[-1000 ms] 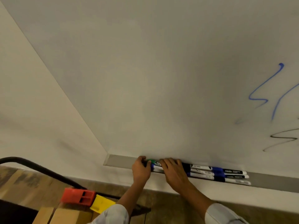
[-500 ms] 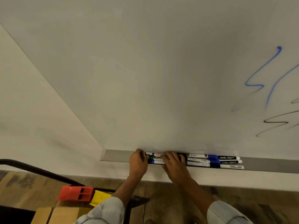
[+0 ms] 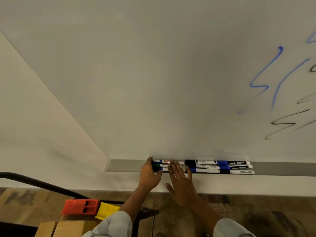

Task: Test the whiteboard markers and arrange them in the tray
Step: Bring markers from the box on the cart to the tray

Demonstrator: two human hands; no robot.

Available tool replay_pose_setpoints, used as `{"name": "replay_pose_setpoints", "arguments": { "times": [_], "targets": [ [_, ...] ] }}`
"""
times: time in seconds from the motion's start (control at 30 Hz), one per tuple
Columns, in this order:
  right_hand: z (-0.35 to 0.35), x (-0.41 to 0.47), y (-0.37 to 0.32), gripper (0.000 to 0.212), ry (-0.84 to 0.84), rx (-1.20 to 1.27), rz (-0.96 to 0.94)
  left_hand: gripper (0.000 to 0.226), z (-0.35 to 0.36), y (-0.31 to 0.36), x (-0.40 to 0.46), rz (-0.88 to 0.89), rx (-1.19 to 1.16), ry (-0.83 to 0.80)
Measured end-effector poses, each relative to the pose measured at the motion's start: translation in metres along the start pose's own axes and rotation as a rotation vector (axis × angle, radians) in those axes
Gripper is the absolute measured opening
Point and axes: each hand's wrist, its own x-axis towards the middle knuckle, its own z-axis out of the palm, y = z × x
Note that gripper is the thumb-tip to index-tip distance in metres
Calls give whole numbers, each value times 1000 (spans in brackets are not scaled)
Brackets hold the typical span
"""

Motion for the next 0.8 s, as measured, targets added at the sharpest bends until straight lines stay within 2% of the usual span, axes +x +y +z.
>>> {"name": "replay_pose_setpoints", "arguments": {
  "times": [0.2, 0.5, 0.67, 0.8],
  "targets": [
    [2, -2, 3, 74, -36, 13, 40, 61, 10, 11, -5, -45, -39, -16],
    [-3, -15, 42, 77, -45, -27, 55, 71, 36, 36, -13, -62, -78, -80],
    [-8, -21, 57, 90, -17, -11, 44, 79, 49, 47, -15, -97, -115, -103],
    [-13, -28, 71, 83, -40, 21, 72, 84, 56, 55, -13, -131, -122, -88]
  ]
}}
